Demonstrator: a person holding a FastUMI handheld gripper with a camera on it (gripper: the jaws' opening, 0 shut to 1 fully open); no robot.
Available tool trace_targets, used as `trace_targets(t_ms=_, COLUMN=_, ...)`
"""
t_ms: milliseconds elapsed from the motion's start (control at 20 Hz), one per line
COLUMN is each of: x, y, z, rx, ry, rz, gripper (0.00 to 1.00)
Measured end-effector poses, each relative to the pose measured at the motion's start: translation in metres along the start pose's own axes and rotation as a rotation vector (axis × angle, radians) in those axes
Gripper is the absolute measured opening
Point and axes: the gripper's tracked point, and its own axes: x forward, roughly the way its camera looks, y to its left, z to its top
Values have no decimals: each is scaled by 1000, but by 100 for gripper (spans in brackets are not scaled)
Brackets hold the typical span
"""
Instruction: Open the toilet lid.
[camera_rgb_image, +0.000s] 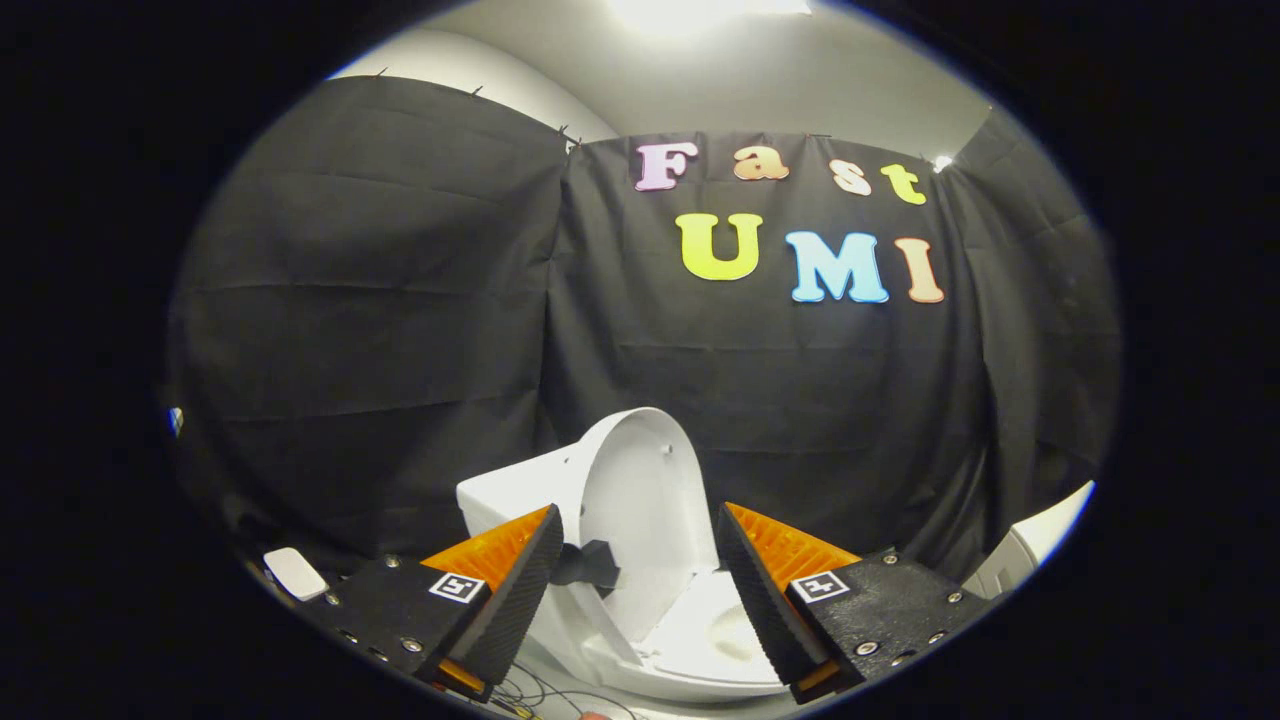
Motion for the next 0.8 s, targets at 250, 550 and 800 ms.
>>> trace_targets(t_ms=250, x=-18, y=-72, z=14, rx=31, ry=-28, rz=-51, gripper=95)
trace_targets(t_ms=550, x=-52, y=-156, z=25, rx=0, ry=-69, rz=-131, gripper=95)
trace_targets(t_ms=800, x=-77, y=-226, z=34, rx=-15, ry=-88, rz=-182, gripper=95)
